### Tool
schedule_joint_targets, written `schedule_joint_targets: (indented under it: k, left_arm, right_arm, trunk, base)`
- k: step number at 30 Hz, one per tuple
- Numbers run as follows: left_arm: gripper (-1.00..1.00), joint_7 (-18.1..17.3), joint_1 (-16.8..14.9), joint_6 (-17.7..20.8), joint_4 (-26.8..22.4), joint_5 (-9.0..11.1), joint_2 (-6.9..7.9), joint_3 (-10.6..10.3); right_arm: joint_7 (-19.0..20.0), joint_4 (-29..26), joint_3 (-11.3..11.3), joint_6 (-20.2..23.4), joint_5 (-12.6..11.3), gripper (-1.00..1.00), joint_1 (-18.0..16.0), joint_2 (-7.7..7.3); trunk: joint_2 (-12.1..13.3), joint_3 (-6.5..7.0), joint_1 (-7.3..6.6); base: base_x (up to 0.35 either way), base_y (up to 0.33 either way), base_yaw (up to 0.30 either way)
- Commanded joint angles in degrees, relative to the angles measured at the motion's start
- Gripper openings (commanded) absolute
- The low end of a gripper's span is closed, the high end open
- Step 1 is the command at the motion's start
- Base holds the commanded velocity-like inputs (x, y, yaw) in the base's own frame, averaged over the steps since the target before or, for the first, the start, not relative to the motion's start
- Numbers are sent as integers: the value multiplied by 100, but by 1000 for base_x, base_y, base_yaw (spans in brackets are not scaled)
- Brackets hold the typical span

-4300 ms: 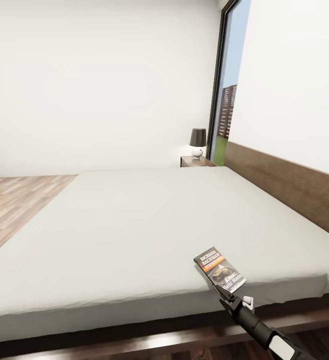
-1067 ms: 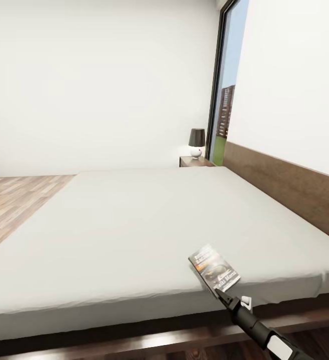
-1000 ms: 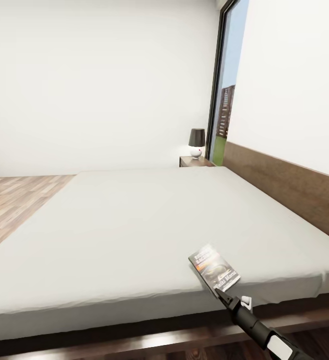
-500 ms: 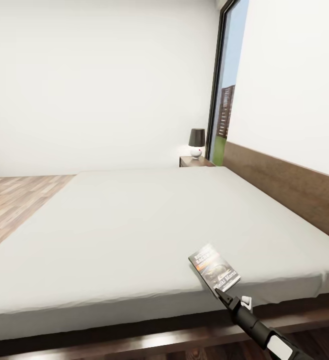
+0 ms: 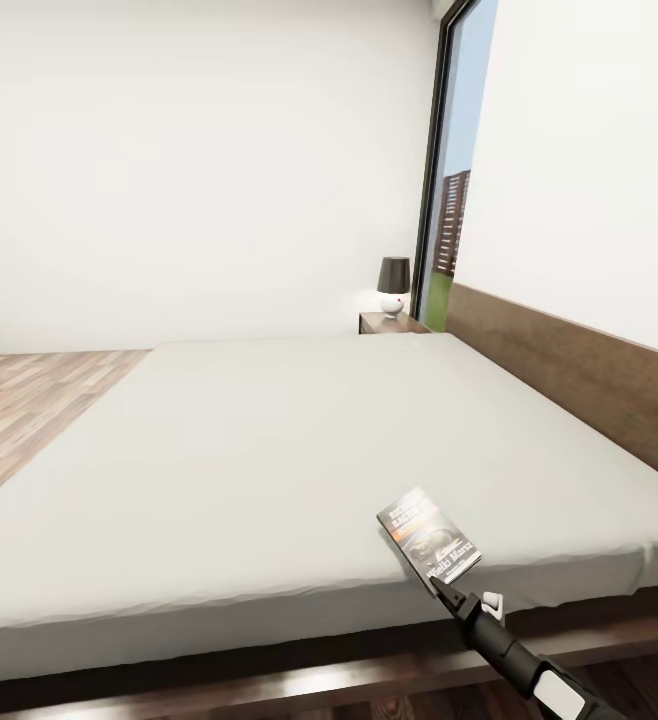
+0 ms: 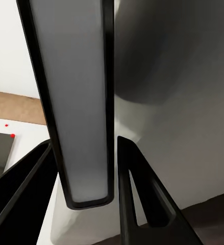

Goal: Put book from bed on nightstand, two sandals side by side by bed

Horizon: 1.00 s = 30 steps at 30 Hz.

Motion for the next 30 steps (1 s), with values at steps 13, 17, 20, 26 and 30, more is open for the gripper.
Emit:
schedule_joint_targets:
  k: [13, 17, 20, 26, 30]
  left_arm:
    - [100, -7, -6, 49, -3, 34, -2, 7]
    - [100, -6, -6, 49, -3, 34, -2, 7]
    - [100, -2, -6, 49, -3, 34, -2, 7]
    - [100, 1, -6, 49, -3, 34, -3, 7]
    - [100, 1, -6, 49, -3, 34, -1, 7]
  right_arm:
    - [12, 3, 68, 45, -51, -100, -3, -3]
    - [12, 3, 68, 45, -50, -100, -3, -3]
    - [12, 3, 68, 45, -50, -100, -3, -3]
    - [12, 3, 68, 45, -50, -100, -3, -3]
    - [12, 3, 68, 42, -54, -100, -3, -4]
  trunk:
    - [278, 120, -155]
    - [439, 192, -243]
    - [559, 245, -308]
    - [800, 353, -440]
    - [960, 425, -528]
  base:
    - [0, 0, 0]
    - [0, 0, 0]
    - [0, 0, 0]
    - [0, 0, 0]
    - [0, 0, 0]
